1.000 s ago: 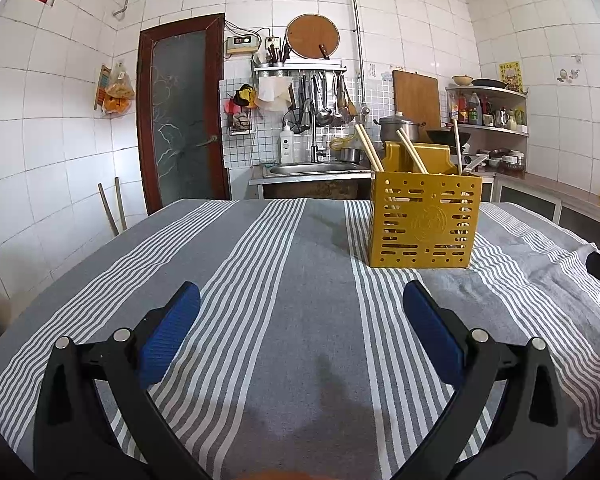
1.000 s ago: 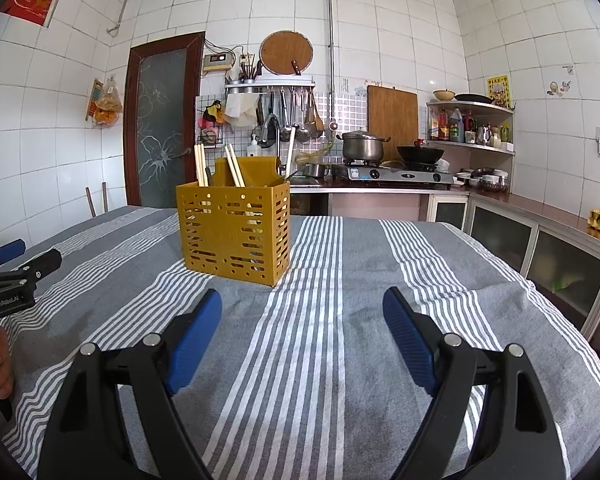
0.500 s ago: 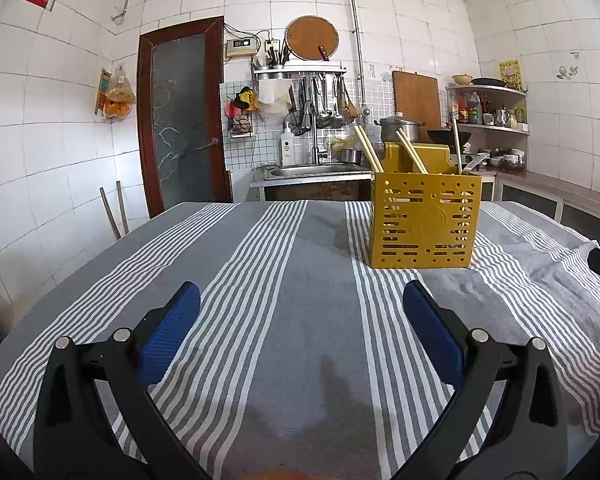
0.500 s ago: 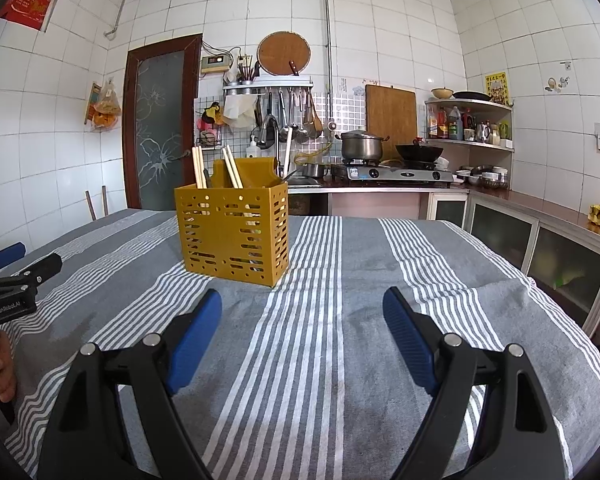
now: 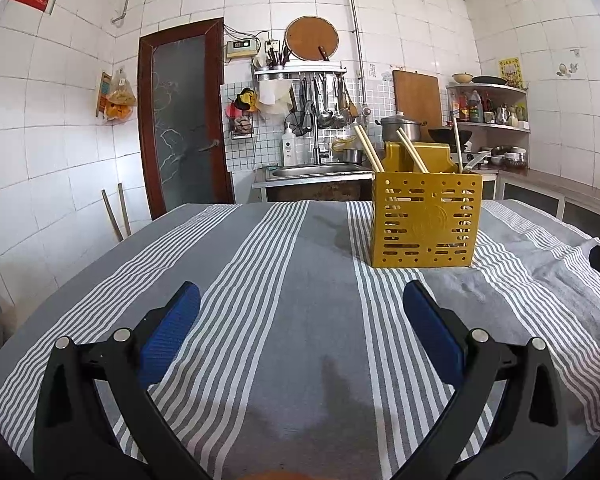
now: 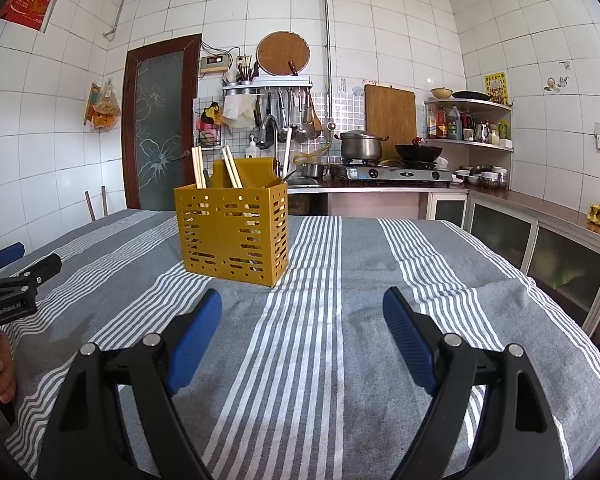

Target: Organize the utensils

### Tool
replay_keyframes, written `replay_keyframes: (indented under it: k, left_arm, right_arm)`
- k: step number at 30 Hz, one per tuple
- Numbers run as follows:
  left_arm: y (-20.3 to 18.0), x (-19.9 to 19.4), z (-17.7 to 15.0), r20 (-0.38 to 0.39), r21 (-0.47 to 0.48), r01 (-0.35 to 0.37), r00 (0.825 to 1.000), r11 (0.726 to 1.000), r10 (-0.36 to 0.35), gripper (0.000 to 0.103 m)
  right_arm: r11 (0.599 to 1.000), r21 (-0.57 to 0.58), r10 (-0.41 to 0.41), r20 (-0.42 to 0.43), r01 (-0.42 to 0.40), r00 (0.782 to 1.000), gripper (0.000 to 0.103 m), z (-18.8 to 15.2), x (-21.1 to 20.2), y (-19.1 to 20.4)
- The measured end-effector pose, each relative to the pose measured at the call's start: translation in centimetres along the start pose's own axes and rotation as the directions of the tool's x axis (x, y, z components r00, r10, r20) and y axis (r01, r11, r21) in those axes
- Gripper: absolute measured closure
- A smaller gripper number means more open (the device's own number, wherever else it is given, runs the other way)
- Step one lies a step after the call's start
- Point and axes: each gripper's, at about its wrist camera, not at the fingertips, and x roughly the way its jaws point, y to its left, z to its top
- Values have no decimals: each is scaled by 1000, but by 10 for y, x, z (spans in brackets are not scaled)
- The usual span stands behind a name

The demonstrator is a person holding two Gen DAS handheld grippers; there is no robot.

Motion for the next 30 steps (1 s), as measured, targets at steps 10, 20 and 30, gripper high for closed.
replay_keyframes:
  k: [10, 20, 30]
  left_arm:
    - [-2, -1, -1, 8, 6, -6, 1000, 1000, 6, 5]
    - [2, -5, -2, 24, -11, -22, 999, 1000, 22, 5]
    - [-1, -6, -2, 31, -2, -32, 999, 999, 32, 5]
  right_arm:
    - [1000, 22, 4, 1, -4, 1000, 22, 0, 0, -5]
    - [1000, 15, 3, 7, -3, 1000, 20, 2, 0, -5]
    - [1000, 18, 2, 10, -2, 1000, 17, 1, -1, -5]
